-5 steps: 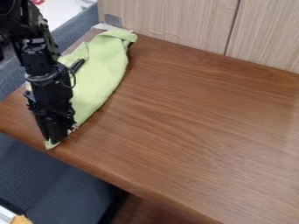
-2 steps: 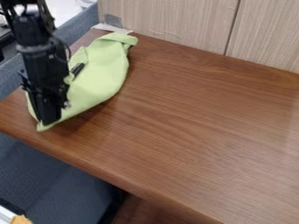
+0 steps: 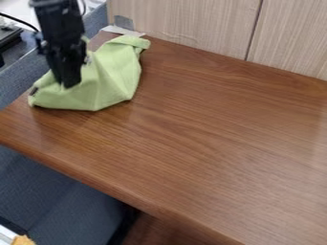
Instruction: Fold the cloth from bottom to top
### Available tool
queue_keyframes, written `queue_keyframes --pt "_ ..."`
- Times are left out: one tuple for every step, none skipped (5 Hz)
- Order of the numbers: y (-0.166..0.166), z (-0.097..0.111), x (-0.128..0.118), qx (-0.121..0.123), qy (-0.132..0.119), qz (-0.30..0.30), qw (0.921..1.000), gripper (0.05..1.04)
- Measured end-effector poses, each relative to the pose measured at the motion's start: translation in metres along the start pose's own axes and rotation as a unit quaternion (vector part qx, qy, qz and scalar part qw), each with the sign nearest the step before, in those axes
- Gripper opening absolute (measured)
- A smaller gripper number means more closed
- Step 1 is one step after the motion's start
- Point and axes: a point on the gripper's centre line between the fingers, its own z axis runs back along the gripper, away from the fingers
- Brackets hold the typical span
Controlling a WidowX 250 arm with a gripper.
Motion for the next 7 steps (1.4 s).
queue_keyframes --pt "0.004 0.004 0.039 -0.008 -0.002 0.005 1.0000 0.071" --pt "0.008 0.003 0.073 -0.019 -0.007 0.013 0.9997 0.071" --pt "0.019 -0.004 0.099 -0.024 -0.005 0.025 0.9994 0.071" --pt "0.031 -0.018 0.118 -0.028 0.007 0.038 0.9988 0.071" --pt "0.044 -0.039 0.131 -0.028 0.018 0.046 0.9984 0.071" --pt "0.049 -0.054 0.131 -0.022 0.027 0.047 0.9983 0.071" --pt "0.051 -0.054 0.132 -0.016 0.024 0.049 0.9984 0.096"
